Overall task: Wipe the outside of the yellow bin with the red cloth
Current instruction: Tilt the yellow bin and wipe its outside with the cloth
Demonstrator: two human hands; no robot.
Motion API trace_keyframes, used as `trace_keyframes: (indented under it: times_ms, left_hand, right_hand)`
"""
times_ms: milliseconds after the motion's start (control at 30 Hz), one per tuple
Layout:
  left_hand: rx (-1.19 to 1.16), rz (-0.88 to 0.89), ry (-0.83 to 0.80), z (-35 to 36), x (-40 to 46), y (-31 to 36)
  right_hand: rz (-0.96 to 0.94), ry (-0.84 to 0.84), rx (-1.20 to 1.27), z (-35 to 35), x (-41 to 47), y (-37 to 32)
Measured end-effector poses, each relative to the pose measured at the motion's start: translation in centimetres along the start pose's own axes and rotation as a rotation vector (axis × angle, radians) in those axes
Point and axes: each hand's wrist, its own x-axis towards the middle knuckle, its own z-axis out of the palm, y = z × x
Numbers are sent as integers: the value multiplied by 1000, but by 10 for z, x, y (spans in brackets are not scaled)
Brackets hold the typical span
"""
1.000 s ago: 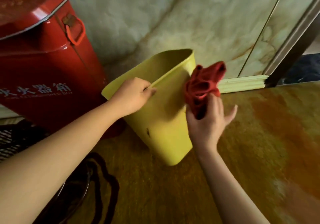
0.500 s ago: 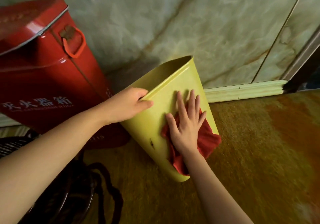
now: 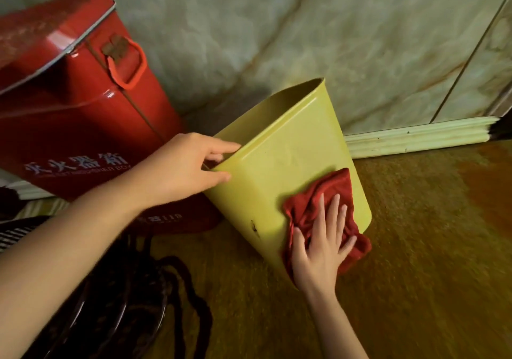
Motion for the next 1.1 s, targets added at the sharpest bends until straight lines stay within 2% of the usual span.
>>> trace_keyframes:
  times_ms: [67,233,333,400,533,567,600,700,733,800,867,933,1000,1033,1100]
  left_hand:
    - [-56,-5,-108,-12,-2,-7]
    - [-196,2,-36,-8,-8,-16]
    - [-176,6,-90,-10,0,-18]
    - [-161,25,-123,-11,6,-17]
    - [-224,122,-178,-6,14,-1]
    - [-238,138,-184,-4,16,2]
    - [-251,144,-181,-2,17,2]
    - [-265,123,-161,1,13,-1]
    - [-246,126,-155,2,12,-2]
    - [-171,145,-135,1,13,0]
    - [-110,152,-121,-2,18,7]
    - [-64,160,-117,-1,24,19]
    - [-21,146,-92,3,29,37]
    - [-21,142,-60,6,32,48]
    - [-36,149,-9,13,41,72]
  right_hand:
    - [-20,-41,-122,1,3,11]
    - [19,-27,-136,0,23,13]
    - [51,-41,-67,-3,28,-1]
    - [-45,-47,-37,-6,36,-18]
    - [-454,-38,-67,-9,87,-64]
    - [-450,-34,-76,-13,101,-63]
    - [-360,-27,-67,-19,111,-54]
    - [209,10,40,-33,93,7]
    - [315,26,62,-33,70,20]
    - [262,34,76,-22,27,16]
    - [44,23,94,-8,16,-10]
    - [-182,12,44,-12,35,-41]
    - [-301,5,22,-30,68,-54]
    - [-280,-1,61,-44,82,-52]
    - [-69,-11,189,-70,94,-33]
